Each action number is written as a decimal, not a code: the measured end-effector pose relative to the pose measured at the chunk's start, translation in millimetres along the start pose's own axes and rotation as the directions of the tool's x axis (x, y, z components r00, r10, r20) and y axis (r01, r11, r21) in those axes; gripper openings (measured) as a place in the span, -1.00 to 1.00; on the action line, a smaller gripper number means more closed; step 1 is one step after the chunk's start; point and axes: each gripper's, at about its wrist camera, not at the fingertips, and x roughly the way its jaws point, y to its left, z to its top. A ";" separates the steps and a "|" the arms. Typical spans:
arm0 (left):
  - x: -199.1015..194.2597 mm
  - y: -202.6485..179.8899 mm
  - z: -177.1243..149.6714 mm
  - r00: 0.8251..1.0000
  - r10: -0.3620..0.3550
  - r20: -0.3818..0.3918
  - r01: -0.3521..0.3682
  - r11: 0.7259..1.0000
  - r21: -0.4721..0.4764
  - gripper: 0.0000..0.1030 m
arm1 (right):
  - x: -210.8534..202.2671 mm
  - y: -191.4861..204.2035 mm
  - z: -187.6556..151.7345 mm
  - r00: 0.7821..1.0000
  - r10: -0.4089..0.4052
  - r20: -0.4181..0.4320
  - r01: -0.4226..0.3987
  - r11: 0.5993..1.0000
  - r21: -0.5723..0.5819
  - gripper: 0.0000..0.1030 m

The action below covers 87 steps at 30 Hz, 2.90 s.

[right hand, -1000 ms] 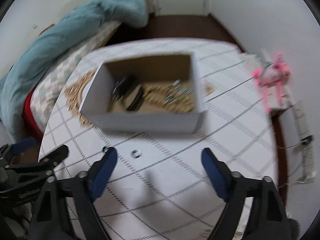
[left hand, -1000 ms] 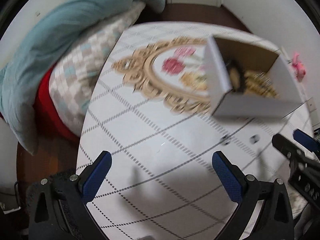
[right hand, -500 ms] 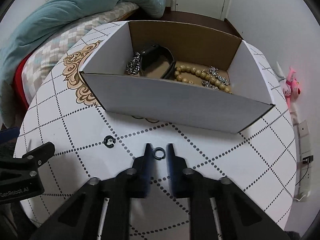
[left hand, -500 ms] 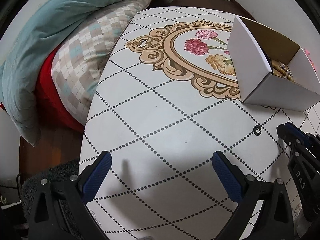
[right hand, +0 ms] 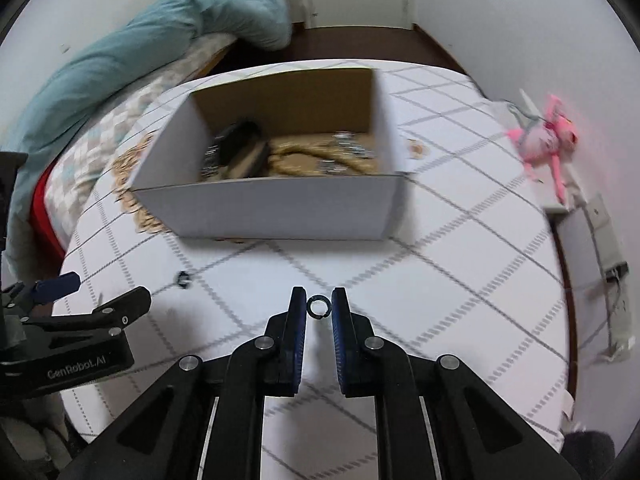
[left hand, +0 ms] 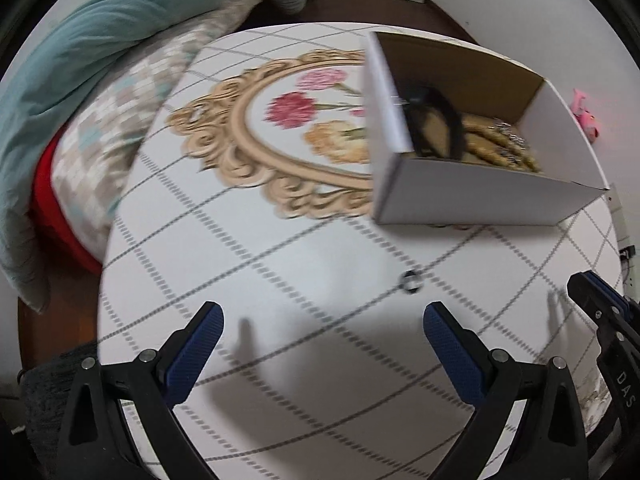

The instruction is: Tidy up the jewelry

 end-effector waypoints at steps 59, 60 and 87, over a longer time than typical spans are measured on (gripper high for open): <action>-52.9 -38.4 128.8 0.961 -0.276 0.013 0.276 0.961 0.011 -0.79 | -27.2 -18.8 138.2 0.982 0.184 0.028 -0.184 0.983 0.005 -0.74; -49.4 -38.1 133.1 0.965 -0.263 -0.001 0.263 0.965 0.010 -0.78 | -20.1 -19.1 141.2 0.982 0.190 0.005 -0.190 0.982 0.001 -0.74; -34.4 -9.9 97.9 0.999 -0.022 0.037 0.022 1.000 -0.006 1.00 | -5.8 -25.4 115.0 0.996 -0.061 -0.070 0.054 0.994 -0.098 0.94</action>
